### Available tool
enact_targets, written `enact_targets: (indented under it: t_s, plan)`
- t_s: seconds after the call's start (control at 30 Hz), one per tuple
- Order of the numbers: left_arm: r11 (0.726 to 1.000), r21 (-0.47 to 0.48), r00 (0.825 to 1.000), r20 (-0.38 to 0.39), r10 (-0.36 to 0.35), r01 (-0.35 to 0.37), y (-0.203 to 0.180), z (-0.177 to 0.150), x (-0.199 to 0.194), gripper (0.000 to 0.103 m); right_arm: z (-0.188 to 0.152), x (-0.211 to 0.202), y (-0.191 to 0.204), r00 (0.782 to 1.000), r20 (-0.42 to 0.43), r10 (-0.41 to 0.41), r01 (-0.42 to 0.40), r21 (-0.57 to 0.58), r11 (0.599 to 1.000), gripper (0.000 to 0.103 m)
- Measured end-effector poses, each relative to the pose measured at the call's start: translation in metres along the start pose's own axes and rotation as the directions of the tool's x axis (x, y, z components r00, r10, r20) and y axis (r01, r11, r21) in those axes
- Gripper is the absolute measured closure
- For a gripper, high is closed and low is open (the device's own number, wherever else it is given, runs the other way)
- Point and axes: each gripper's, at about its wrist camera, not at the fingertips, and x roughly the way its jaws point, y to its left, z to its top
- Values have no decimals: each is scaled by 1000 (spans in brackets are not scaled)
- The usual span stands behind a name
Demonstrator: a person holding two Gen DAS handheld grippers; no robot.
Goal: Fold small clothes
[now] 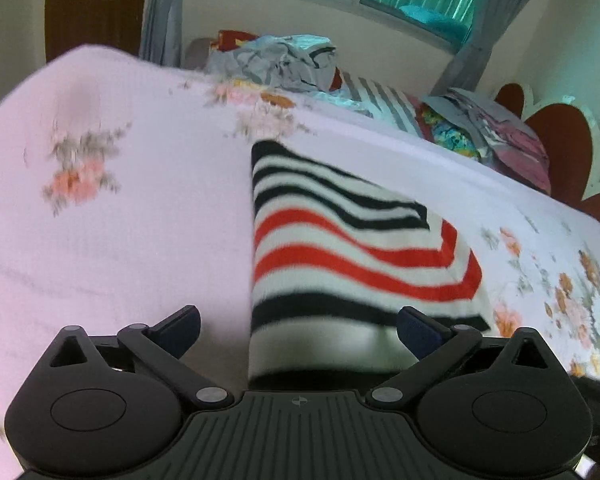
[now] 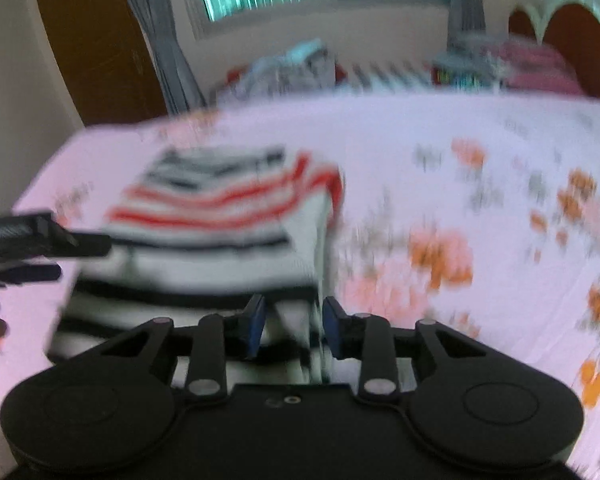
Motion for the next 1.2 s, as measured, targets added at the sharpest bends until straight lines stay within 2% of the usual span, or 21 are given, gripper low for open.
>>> enact_targets:
  t_s: [0.13, 0.2, 0.27, 0.33, 0.4, 0.53, 0.57, 0.7, 0.73, 0.9, 1.0, 1.2]
  plan:
    - [998, 62, 999, 29, 24, -25, -20, 11, 15, 0, 23, 16, 10, 1000, 22, -6, 7, -35, 999, 70]
    - [991, 103, 996, 10, 88, -88, -26, 11, 30, 0, 27, 28, 11, 1000, 13, -11, 12, -36, 999, 70]
    - [986, 127, 993, -35, 116, -111, -25, 8, 47, 0, 25, 42, 13, 999, -23, -34, 33, -53, 998, 71]
    - [994, 94, 997, -32, 65, -62, -16, 5, 52, 0, 17, 54, 14, 995, -62, -79, 74, -84, 994, 69]
    - [997, 69, 998, -36, 46, -43, -11, 4, 56, 0, 10, 61, 12, 994, -75, -80, 74, -87, 994, 69]
    - [989, 121, 997, 0, 79, -79, -21, 2, 50, 0, 10, 61, 5, 996, -74, -50, 47, -36, 998, 67]
    - [986, 137, 996, 10, 94, -95, -25, 2, 47, 0, 10, 58, 5, 996, -72, -47, 45, -34, 998, 65]
    - [970, 189, 986, 93, 135, -151, -38, -2, 21, 0, 11, 36, 10, 999, -37, -18, 17, -34, 999, 45]
    - [968, 193, 984, 106, 143, -162, -40, -3, 14, 0, 10, 31, 12, 999, -31, -15, 14, -45, 999, 43]
    - [973, 178, 985, 117, 128, -148, -44, -15, -28, 0, 3, 4, 14, 1000, -24, 13, -14, -71, 997, 39]
    - [973, 167, 981, 137, 139, -161, -46, -28, -54, 0, -7, -14, 14, 997, -56, 60, -64, -75, 995, 31]
    - [975, 138, 979, 134, 154, -172, -48, -59, -106, 0, -33, -66, 21, 989, -75, 129, -138, -133, 981, 26]
